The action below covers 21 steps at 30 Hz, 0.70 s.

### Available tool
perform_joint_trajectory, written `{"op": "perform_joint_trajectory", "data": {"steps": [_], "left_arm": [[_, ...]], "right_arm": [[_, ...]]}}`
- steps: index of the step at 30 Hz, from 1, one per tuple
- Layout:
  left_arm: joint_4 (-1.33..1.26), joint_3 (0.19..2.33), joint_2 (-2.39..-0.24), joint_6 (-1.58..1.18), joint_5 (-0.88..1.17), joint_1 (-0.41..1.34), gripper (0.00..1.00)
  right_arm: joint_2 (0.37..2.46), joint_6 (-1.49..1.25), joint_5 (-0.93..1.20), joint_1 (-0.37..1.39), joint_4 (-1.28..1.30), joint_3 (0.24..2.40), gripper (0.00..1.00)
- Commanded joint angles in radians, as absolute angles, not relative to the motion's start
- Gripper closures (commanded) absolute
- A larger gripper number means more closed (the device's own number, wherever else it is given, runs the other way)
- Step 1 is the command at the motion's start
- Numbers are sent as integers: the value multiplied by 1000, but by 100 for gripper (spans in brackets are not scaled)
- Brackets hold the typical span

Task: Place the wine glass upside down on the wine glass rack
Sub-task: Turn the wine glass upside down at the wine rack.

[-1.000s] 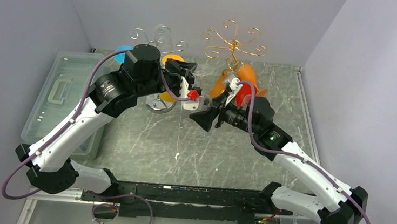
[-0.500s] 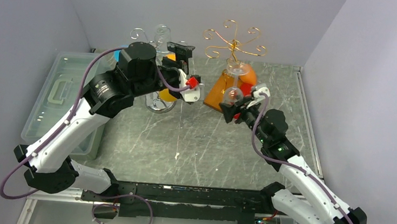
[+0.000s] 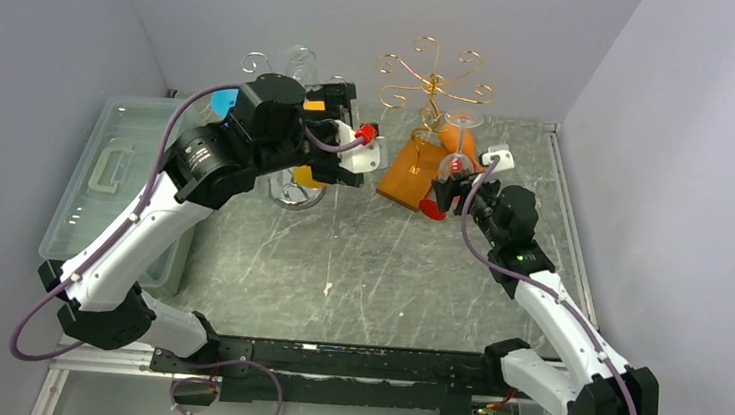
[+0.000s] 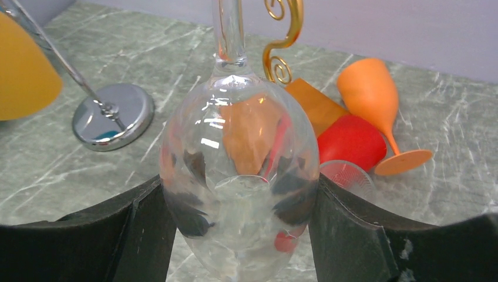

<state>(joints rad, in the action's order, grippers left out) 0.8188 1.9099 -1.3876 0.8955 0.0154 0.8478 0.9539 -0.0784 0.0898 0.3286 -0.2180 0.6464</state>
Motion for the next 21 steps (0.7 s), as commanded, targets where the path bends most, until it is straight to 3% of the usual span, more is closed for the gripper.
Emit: {"op": "perform_joint_trajectory", "data": {"steps": [1, 21], "left_arm": [[843, 1972, -1385, 859, -35, 851, 1], [864, 1948, -1339, 874, -74, 850, 1]], "right_arm": [[1003, -40, 136, 285, -327, 738, 43], [1310, -15, 306, 212, -337, 951, 42]]}}
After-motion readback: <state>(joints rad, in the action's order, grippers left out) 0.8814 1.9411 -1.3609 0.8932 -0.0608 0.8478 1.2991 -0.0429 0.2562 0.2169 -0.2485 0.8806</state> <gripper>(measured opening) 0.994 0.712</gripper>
